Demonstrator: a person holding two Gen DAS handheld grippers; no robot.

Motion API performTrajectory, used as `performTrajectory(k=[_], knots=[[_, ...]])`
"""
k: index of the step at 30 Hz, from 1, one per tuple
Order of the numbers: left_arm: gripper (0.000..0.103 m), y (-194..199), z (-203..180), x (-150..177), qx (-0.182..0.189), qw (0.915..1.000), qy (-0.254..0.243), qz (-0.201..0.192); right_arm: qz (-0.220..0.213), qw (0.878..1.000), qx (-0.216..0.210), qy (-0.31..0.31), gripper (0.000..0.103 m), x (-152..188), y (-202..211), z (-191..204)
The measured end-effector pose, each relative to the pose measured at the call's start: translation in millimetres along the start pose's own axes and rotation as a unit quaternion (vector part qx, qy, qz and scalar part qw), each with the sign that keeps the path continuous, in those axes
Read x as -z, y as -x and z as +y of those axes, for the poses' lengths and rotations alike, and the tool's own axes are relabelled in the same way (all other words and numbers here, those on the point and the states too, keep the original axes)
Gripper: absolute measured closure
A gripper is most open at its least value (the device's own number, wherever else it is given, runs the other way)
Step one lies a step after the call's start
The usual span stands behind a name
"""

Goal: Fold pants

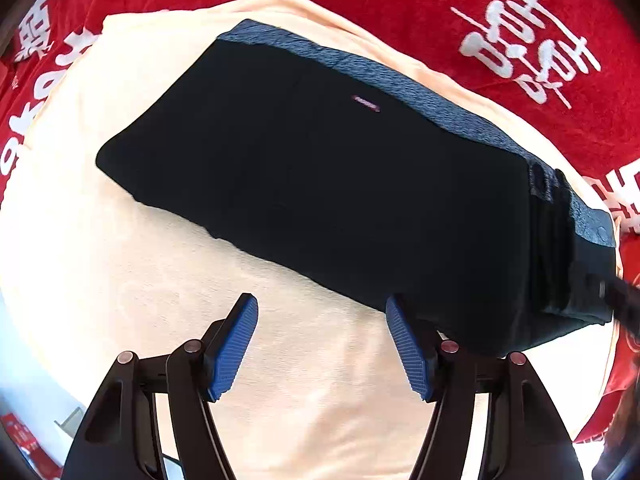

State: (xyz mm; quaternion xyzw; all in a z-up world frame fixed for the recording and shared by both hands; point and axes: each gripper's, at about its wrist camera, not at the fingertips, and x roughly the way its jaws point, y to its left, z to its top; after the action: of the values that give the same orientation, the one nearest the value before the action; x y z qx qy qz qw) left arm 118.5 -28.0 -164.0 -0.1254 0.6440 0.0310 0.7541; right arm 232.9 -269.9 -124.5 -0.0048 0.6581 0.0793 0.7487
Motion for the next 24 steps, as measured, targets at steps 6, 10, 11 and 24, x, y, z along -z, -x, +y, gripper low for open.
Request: performTrajectory(k=[6,10,11,24], knots=[[0.036,-3.8,5.2,-2.5,0.003,1.0,-0.003,0.0,0.031,0.999,0.01,-0.028,0.092,-33.9,-39.6,-4.7],[0.036,-6.7,7.6,-5.0,0.009,1.0,-0.003,-0.001,0.042,0.996,-0.059,-0.044,0.092,-24.4,-46.2,0.4],[0.036,-8.1,8.0,-6.0,0.011,0.9999,-0.003,0.001,0.059,0.993,-0.091,-0.047,0.092,-17.3,-49.9,6.2],[0.036,-0.3,31.2,-11.7,0.021,0.9995,0.017,-0.016,0.067,0.995,-0.027,0.075,0.049,7.7,-47.2,62.6]])
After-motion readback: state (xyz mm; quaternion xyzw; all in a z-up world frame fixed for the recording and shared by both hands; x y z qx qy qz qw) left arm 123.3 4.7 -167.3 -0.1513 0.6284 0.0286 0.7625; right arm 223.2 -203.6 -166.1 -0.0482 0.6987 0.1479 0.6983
